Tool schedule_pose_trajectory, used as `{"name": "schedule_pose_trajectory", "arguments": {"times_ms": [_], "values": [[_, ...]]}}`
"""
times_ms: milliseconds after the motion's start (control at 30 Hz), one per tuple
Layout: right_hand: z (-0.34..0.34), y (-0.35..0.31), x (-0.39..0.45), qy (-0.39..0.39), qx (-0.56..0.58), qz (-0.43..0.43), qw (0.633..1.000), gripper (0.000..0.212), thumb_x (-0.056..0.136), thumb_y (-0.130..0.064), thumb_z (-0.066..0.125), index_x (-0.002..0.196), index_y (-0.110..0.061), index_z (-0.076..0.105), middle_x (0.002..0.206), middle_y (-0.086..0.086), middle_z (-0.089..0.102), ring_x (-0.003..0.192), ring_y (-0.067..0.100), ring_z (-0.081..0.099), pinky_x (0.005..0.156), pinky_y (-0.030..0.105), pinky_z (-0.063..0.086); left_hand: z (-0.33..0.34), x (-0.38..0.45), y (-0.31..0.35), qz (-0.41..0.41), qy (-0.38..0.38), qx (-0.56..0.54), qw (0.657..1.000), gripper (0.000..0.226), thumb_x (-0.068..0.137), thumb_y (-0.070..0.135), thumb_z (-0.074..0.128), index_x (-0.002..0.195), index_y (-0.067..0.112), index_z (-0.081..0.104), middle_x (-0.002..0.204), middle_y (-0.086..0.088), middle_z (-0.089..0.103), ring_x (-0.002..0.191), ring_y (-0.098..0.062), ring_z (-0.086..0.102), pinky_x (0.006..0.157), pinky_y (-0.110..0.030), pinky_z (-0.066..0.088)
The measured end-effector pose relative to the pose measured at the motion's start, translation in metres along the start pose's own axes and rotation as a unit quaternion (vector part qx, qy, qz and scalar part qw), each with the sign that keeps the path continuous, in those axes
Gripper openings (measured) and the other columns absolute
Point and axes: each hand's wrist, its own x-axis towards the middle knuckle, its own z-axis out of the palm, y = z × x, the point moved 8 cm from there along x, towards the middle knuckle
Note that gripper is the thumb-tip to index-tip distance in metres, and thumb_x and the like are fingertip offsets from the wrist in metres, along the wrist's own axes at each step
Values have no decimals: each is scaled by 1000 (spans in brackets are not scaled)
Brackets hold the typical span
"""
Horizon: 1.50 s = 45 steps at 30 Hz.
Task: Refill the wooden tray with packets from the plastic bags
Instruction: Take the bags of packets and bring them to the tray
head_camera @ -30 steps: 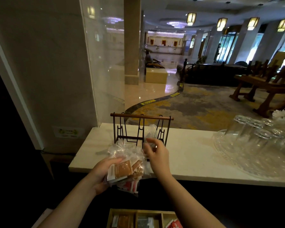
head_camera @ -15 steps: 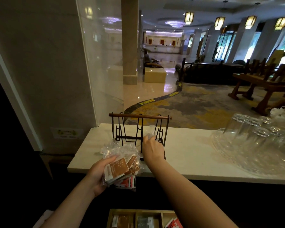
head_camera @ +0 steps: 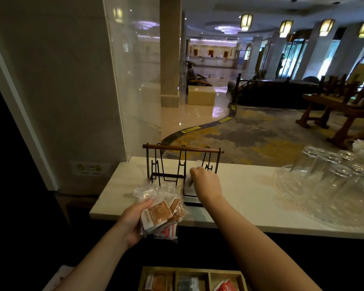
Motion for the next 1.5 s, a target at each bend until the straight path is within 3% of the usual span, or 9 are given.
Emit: {"name": "schedule_pose_trajectory", "arguments": {"times_ms": [167,367,667,800,933,1100,1300,1400,1500], "values": [[-31,-5,-6,100,63,-35,992,24,88,-3,54,110,-10,47,109,12,59,74,31,64,57,33,44,11,4,-2,-7,5,3,1000,27,91,24,55,111,8,62,100,-20,70,86,-34,66,76,-46,55],[-78,13,-28,265,224,-9,938,2,92,-13,54,91,-15,55,81,1,67,66,22,61,53,34,44,18,4,-2,-6,22,5,1000,30,93,26,52,114,7,59,107,-22,67,93,-36,65,85,-50,52],[-79,8,-55,125,734,7,668,8,86,-11,47,79,-13,50,74,1,59,71,17,53,62,20,43,33,-6,-14,-20,-29,18,999,43,97,36,41,118,4,59,80,-14,70,55,-24,68,35,-24,47],[-34,-6,-71,6,724,48,688,6,82,-16,47,80,-13,51,79,2,62,75,15,58,69,26,46,35,-14,-19,-32,-73,-2,997,49,86,41,53,123,10,59,114,-20,68,100,-37,65,74,-45,56],[-13,-7,-87,-2,668,71,741,23,88,-35,46,82,-19,63,87,-1,62,85,17,57,77,33,46,36,-24,-26,-63,-114,-44,991,58,88,54,42,124,11,57,123,-23,62,113,-40,59,92,-52,50],[-6,-24,-105,-42,530,55,845,21,90,-34,58,109,-30,65,105,-8,48,97,-1,48,75,7,44,41,-43,-35,-71,-165,-52,982,79,74,81,29,120,23,57,124,-25,61,115,-45,56,103,-59,37],[13,-37,-124,-53,529,45,846,26,88,-35,60,114,-30,65,113,-14,45,110,-3,45,97,26,45,36,-58,-44,-68,-186,-26,980,69,61,39,80,120,10,60,115,-24,66,101,-38,66,80,-48,56],[23,-45,-135,-43,519,36,853,33,90,-35,57,122,-27,60,123,-11,42,119,-1,40,105,29,40,29,-62,-49,-52,-167,11,984,35,69,25,68,97,6,72,93,-20,71,81,-31,70,73,-39,56],[38,-53,-148,-41,498,36,865,39,89,-40,54,127,-30,54,133,-12,35,127,3,34,108,30,36,7,-58,-60,-37,-112,26,993,34,72,23,57,102,7,65,89,-18,68,75,-28,69,71,-36,53]]}}
